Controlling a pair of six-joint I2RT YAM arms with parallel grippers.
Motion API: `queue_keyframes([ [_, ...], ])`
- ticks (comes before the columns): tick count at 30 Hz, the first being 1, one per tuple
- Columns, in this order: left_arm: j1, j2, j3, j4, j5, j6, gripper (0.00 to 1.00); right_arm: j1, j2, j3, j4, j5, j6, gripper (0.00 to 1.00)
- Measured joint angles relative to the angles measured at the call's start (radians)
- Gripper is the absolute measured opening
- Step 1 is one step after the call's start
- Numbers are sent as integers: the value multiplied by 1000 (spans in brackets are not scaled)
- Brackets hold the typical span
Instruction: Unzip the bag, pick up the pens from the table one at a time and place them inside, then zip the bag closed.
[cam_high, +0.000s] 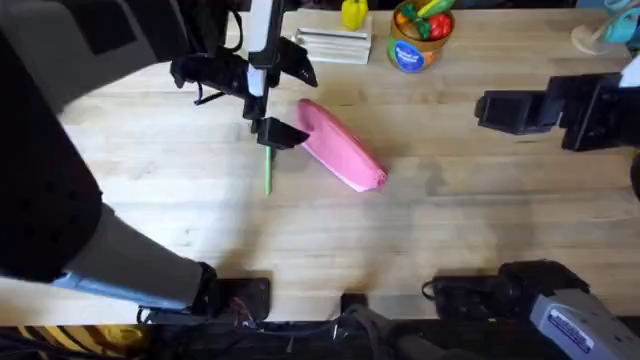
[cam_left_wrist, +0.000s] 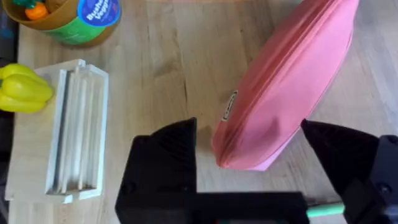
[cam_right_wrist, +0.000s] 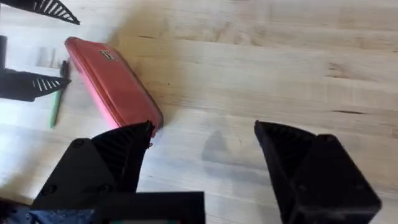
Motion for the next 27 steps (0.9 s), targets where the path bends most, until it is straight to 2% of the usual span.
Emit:
queue_keyframes([
  [6, -10, 56, 0, -1, -2, -24, 991, 0, 0, 0, 0, 0, 3, 998],
  [18, 7, 57, 1, -2, -4, -32, 993, 0, 0, 0, 0, 0, 3, 998],
  [27, 7, 57, 1, -87, -12, -32, 992, 0, 0, 0, 0, 0, 3, 998],
])
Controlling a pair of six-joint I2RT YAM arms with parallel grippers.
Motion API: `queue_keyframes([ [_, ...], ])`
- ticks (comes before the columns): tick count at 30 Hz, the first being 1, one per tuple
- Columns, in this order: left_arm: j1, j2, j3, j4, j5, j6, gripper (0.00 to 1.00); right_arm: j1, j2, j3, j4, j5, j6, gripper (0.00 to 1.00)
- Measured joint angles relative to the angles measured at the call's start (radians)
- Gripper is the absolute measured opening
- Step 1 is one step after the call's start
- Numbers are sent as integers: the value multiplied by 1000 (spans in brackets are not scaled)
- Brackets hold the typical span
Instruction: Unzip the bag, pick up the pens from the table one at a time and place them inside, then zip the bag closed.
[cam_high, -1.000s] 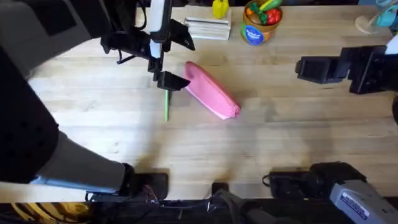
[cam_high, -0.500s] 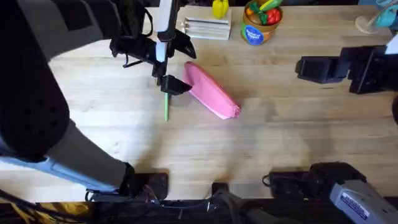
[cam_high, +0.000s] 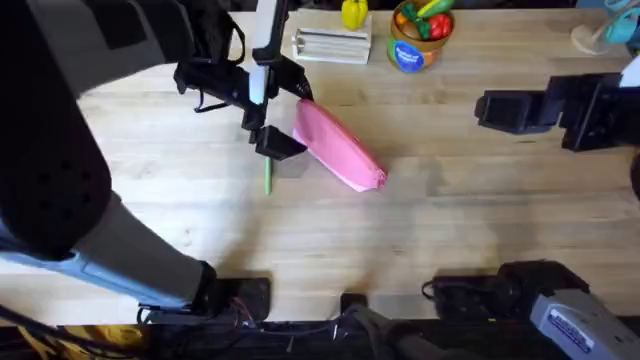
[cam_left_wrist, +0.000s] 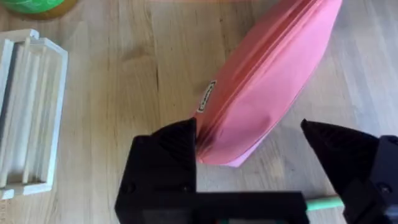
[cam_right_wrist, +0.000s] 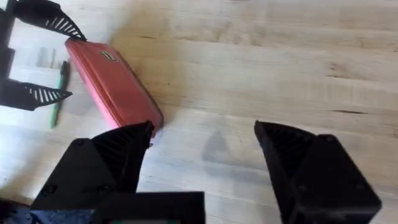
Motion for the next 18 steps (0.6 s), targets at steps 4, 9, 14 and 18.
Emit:
queue_keyframes([
  [4, 0, 0, 0, -4, -11, 0, 993, 0, 0, 0, 0, 0, 0, 998],
  [9, 0, 0, 1, 1, -18, -6, 654, 0, 0, 0, 0, 0, 0, 998],
  [14, 6, 0, 4, -3, -27, -7, 56, 0, 0, 0, -1, 0, 0, 997],
  [18, 5, 0, 4, -2, -30, -7, 46, 0, 0, 0, -40, -29, 26, 998],
])
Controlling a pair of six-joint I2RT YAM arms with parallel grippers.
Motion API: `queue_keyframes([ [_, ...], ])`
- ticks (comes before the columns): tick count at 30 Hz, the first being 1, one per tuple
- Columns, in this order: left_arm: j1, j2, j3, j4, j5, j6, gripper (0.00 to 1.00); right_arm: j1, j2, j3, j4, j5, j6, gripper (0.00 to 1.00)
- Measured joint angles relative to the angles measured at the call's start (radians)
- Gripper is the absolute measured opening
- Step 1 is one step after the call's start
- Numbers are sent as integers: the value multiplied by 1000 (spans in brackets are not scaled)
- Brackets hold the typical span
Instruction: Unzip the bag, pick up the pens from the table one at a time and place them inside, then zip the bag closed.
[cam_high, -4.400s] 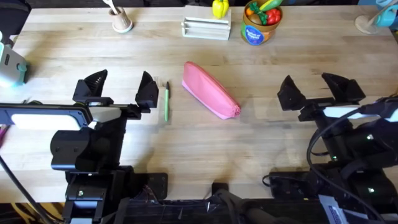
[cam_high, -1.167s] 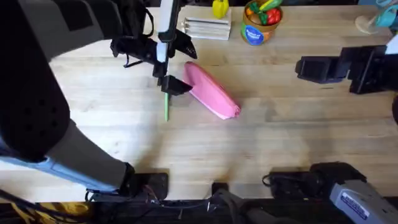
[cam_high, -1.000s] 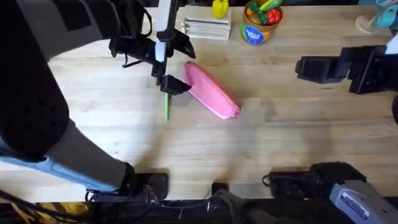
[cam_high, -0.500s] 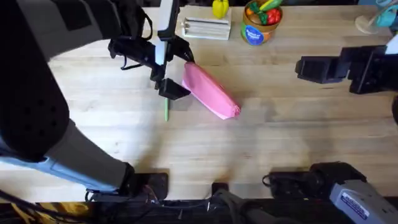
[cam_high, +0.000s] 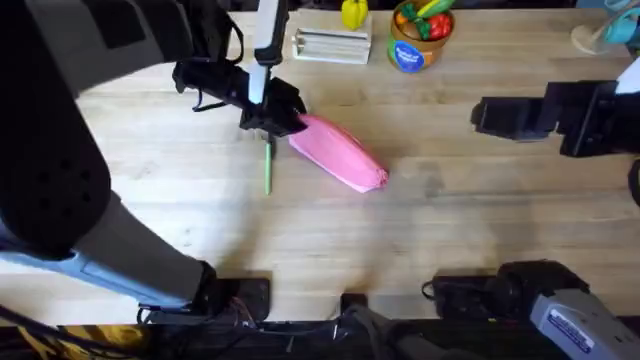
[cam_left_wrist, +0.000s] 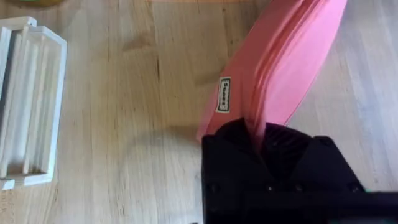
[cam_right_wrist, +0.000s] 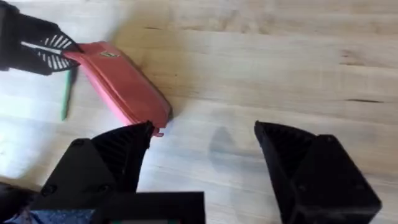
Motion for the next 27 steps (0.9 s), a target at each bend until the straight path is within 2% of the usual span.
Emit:
queue_keyframes([
  [6, -2, 0, 0, 7, 0, 0, 40, 9, 21, 0, -17, -138, 35, 997],
  [10, -2, 0, 0, 11, -1, 0, 40, 76, 73, -34, -8, -206, 42, 998],
  [20, -2, 0, 0, 11, -1, 0, 40, 323, 164, -262, 147, -234, 44, 998],
  [27, -2, 0, 0, 11, -1, 0, 40, 383, 253, -315, 334, -232, 65, 997],
])
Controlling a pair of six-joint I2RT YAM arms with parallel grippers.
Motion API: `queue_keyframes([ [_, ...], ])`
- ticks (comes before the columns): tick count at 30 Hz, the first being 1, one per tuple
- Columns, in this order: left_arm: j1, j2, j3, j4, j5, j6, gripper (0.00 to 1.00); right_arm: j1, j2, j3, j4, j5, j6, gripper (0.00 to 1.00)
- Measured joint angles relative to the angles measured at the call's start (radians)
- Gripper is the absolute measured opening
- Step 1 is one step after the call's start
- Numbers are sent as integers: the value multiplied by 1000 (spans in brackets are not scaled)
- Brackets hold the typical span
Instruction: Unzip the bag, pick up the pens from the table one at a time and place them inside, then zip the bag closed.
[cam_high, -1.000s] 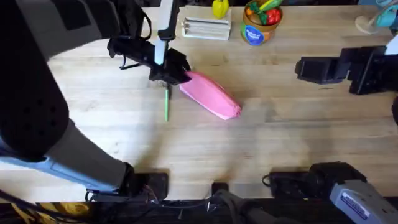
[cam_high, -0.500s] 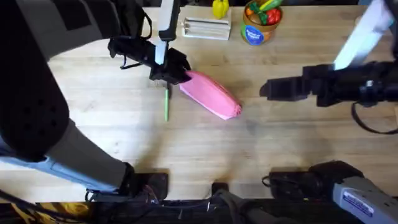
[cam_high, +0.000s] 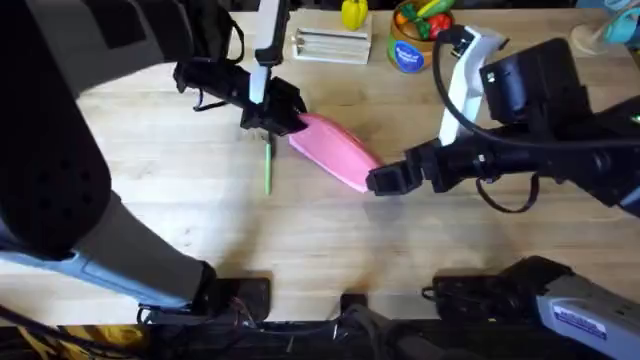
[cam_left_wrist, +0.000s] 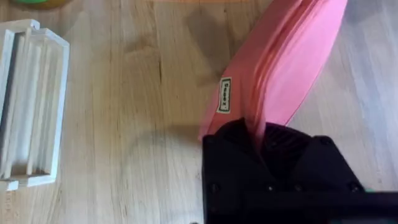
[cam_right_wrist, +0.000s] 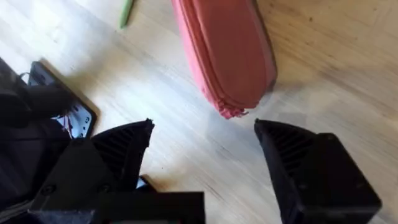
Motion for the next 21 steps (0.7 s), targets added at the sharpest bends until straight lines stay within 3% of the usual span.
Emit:
queue_keyframes([
  [8, 0, 0, 0, 0, 0, 0, 41, 16, 187, 0, 77, -2, 14, 981],
  [16, 0, 0, 0, 2, 0, 0, 41, 16, 234, -1, 90, -29, 22, 692],
  [21, 0, 0, 0, 2, 0, 0, 41, 16, 234, -2, 99, -31, 24, 439],
])
